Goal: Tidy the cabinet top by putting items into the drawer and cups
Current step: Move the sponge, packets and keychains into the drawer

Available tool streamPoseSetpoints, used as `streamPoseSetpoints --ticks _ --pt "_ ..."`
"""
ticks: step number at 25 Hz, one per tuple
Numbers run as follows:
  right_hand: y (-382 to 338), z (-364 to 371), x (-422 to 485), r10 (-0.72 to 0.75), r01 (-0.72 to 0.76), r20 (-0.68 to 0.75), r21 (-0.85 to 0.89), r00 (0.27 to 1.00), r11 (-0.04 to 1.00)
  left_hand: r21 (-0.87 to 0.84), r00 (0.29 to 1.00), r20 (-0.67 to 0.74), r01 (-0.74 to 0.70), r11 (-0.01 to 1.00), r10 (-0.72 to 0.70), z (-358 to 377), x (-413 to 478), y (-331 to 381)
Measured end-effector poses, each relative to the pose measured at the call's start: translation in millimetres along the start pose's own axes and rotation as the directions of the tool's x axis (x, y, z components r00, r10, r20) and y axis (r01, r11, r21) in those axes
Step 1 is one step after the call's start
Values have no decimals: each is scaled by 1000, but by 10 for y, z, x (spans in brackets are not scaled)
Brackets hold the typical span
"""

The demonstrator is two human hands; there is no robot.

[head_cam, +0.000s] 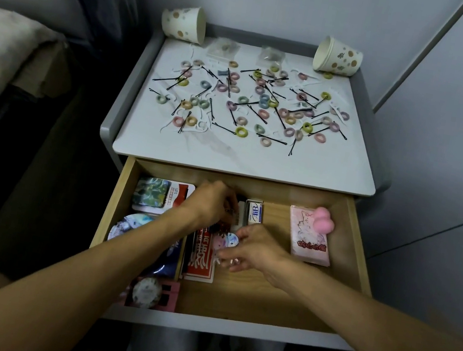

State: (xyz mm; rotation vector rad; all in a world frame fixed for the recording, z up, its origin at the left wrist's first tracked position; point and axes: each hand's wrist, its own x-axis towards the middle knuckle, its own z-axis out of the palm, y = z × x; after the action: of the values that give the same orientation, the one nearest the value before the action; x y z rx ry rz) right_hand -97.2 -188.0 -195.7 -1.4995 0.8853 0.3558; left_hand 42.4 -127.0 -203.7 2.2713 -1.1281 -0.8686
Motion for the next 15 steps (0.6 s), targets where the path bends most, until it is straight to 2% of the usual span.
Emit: streamPoseSetpoints --ticks 8,12,15 --pt "94 18 134 27 -29 -32 -41 999 999 146 1000 13 -2 989 1 55 44 -84" --pt "140 -5 180 30 -53 -122 -192 992 980 151 1000 9 -17 988 16 99 57 -97" --pt "189 -44 191 35 -67 -154 -212 987 975 152 999 20 -28 988 25 133 69 -97"
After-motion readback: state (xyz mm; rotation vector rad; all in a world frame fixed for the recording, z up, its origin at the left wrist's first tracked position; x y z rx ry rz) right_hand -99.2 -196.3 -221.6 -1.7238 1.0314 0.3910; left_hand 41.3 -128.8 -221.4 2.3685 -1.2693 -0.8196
